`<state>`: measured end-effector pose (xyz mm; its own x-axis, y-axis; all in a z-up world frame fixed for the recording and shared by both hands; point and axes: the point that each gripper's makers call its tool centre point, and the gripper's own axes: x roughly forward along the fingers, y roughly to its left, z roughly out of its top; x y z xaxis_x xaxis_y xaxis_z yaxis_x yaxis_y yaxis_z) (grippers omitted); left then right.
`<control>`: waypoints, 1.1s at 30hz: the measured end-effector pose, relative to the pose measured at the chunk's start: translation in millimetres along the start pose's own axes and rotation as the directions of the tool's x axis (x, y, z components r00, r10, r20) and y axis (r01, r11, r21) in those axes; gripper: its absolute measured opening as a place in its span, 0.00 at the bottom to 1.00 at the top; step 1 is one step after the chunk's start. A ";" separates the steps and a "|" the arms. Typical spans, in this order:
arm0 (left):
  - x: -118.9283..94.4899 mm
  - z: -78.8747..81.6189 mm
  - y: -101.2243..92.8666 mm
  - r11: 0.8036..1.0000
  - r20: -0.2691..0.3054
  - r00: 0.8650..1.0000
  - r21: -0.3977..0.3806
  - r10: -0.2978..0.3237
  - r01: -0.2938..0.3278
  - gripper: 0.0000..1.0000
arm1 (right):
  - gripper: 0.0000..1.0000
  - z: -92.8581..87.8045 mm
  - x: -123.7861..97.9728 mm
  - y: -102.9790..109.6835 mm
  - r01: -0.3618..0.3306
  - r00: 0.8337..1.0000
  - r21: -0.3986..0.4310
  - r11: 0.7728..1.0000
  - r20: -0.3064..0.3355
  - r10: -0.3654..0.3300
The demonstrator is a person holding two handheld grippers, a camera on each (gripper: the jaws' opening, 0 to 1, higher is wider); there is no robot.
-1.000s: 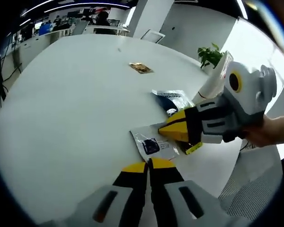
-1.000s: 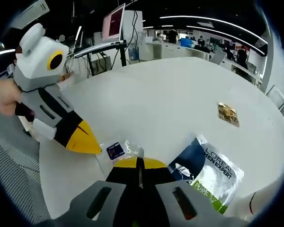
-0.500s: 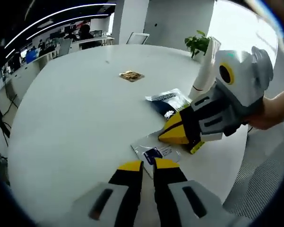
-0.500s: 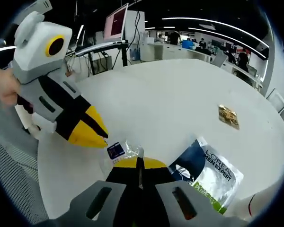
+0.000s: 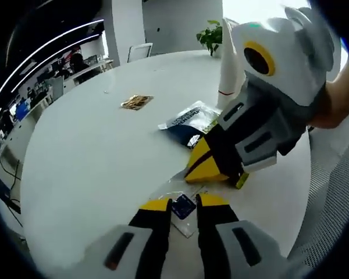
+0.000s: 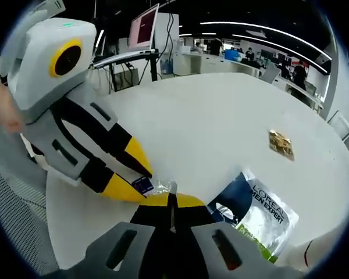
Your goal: Arrange the skincare products in the storage area until every visible bottle or jar stands upright without overlapping.
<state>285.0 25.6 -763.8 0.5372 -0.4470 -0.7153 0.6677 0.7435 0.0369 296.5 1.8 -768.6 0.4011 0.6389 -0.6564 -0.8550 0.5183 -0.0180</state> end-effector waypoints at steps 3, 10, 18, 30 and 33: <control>-0.1 -1.8 0.4 1.000 -0.006 1.000 -0.023 0.003 -0.003 0.22 | 0.02 0.8 -1.2 0.3 -0.003 1.000 -0.017 1.000 0.000 0.003; 1.1 -2.7 0.5 1.000 -0.005 1.000 -0.007 0.017 -0.017 0.22 | 0.15 9.9 -12.4 -2.6 0.018 0.999 -0.112 0.994 0.031 -0.014; 0.3 -2.1 -0.2 1.000 -0.005 1.000 -0.001 0.021 -0.021 0.22 | 0.29 11.7 -28.6 -3.5 0.045 0.998 -0.160 0.986 0.039 -0.040; -0.5 -1.7 0.0 0.999 -0.020 0.999 -0.009 0.045 -0.045 0.22 | 0.51 -7.4 -44.1 0.9 0.047 0.999 -0.087 0.995 0.004 -0.046; 0.0 -2.6 0.9 0.999 -0.024 0.999 -0.012 0.048 -0.048 0.22 | 0.53 -8.5 -46.7 3.3 0.046 0.999 -0.074 0.996 0.009 -0.045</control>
<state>284.2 27.5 -765.6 0.5560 -0.3984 -0.7295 0.6346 0.7703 0.0630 272.2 -31.1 -744.4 0.4421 0.6200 -0.6482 -0.8579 0.5032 -0.1039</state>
